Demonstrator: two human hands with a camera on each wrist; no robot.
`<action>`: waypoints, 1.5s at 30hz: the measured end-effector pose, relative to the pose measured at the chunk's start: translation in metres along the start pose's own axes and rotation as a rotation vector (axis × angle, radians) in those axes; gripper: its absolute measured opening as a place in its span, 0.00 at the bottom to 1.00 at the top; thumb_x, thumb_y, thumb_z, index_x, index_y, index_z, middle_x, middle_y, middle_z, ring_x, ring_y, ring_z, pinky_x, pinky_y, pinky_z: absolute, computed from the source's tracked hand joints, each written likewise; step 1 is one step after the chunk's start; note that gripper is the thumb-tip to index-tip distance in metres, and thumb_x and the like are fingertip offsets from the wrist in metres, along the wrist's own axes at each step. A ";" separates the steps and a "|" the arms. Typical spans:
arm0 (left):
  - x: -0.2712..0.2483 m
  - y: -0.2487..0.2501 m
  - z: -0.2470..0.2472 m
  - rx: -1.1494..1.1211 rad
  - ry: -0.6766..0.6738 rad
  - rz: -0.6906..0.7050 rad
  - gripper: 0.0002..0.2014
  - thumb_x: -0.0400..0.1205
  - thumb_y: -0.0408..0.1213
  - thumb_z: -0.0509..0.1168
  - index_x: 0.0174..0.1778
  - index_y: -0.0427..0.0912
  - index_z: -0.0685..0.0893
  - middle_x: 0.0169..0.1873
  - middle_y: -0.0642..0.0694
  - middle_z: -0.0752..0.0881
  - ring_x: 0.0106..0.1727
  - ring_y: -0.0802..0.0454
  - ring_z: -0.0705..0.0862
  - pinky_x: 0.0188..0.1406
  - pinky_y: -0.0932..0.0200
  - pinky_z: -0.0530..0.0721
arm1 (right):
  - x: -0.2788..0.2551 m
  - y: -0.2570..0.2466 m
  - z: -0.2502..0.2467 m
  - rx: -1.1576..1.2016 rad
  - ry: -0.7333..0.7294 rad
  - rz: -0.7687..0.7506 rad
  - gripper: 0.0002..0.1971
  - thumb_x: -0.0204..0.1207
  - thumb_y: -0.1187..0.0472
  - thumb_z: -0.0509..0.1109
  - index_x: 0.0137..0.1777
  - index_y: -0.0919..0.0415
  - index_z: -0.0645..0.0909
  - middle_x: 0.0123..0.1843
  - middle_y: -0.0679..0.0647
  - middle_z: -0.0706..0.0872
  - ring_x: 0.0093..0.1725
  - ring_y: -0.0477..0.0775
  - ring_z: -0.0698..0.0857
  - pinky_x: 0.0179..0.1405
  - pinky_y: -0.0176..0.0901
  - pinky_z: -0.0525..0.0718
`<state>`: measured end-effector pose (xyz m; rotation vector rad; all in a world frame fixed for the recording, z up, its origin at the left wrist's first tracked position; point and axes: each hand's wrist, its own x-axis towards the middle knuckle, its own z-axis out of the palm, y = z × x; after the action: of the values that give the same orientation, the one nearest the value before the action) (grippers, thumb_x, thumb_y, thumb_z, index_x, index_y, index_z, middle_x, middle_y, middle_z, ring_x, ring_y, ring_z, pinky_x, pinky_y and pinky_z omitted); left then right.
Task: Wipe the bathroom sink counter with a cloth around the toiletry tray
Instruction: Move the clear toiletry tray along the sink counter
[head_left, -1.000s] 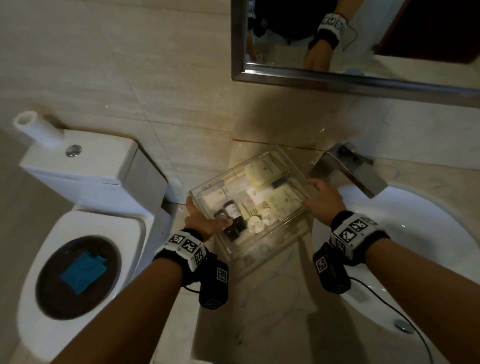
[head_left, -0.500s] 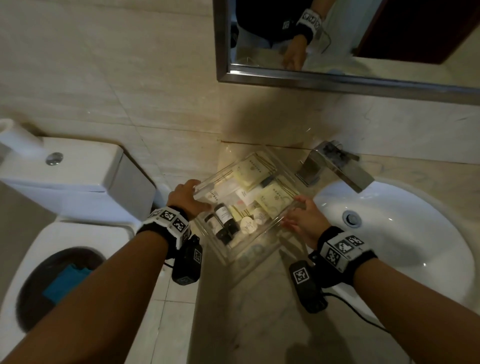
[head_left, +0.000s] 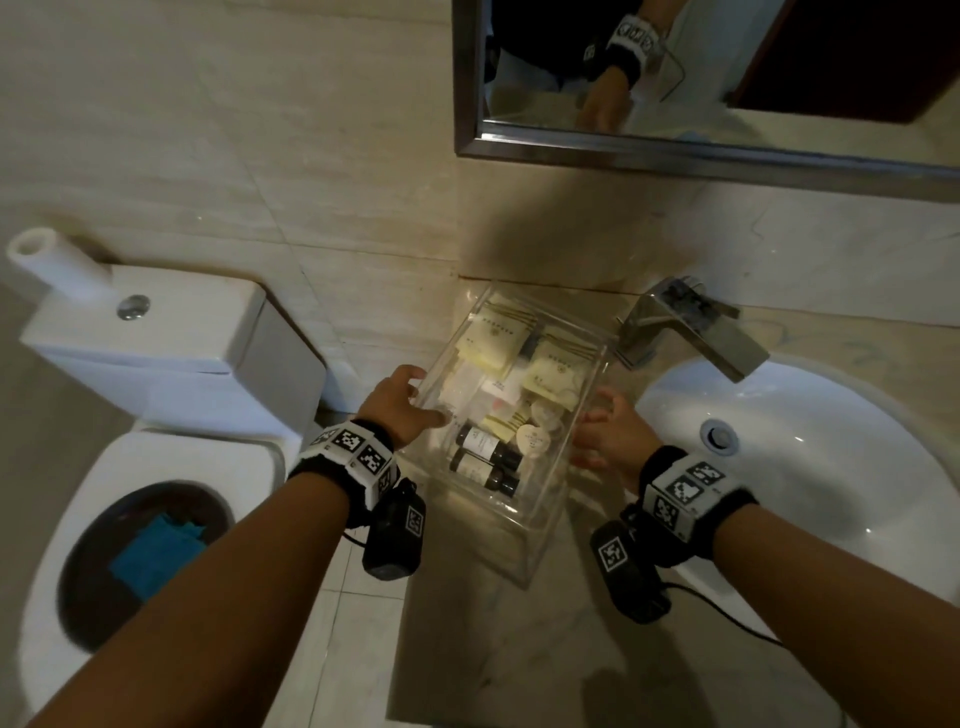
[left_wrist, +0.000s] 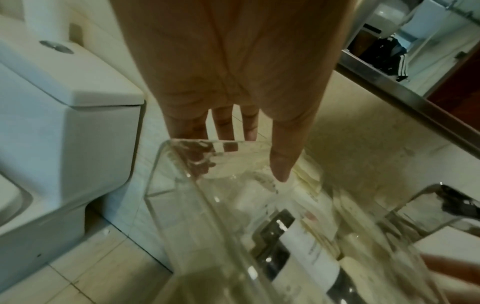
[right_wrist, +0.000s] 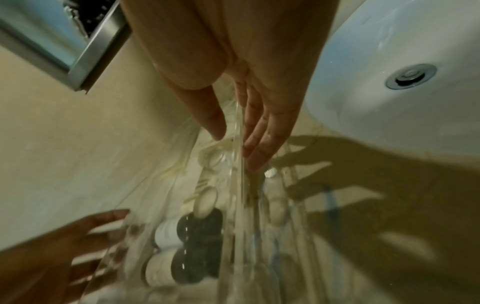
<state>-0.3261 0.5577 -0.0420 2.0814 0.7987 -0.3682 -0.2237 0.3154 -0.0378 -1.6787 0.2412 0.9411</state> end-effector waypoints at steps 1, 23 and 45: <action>0.000 0.001 0.000 0.004 0.008 0.007 0.33 0.74 0.39 0.75 0.73 0.44 0.67 0.66 0.39 0.77 0.65 0.43 0.77 0.61 0.51 0.78 | -0.002 0.005 0.004 -0.026 -0.023 0.016 0.38 0.74 0.77 0.66 0.78 0.52 0.55 0.55 0.63 0.80 0.37 0.57 0.81 0.24 0.44 0.83; -0.021 0.019 0.063 -0.191 -0.004 -0.004 0.40 0.68 0.34 0.79 0.71 0.45 0.63 0.60 0.38 0.75 0.56 0.39 0.81 0.47 0.42 0.88 | 0.006 0.007 -0.040 -0.596 0.114 -0.230 0.38 0.74 0.70 0.68 0.81 0.48 0.58 0.44 0.65 0.83 0.41 0.59 0.82 0.40 0.46 0.83; 0.033 0.037 0.035 -0.413 -0.021 -0.145 0.39 0.72 0.29 0.76 0.73 0.59 0.65 0.53 0.42 0.83 0.52 0.39 0.84 0.27 0.49 0.88 | 0.047 -0.030 -0.029 -0.370 0.121 -0.160 0.39 0.72 0.74 0.69 0.79 0.47 0.62 0.60 0.58 0.84 0.59 0.59 0.83 0.59 0.53 0.84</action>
<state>-0.2758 0.5270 -0.0569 1.6391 0.9293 -0.2751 -0.1612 0.3142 -0.0475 -2.0641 0.0103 0.7987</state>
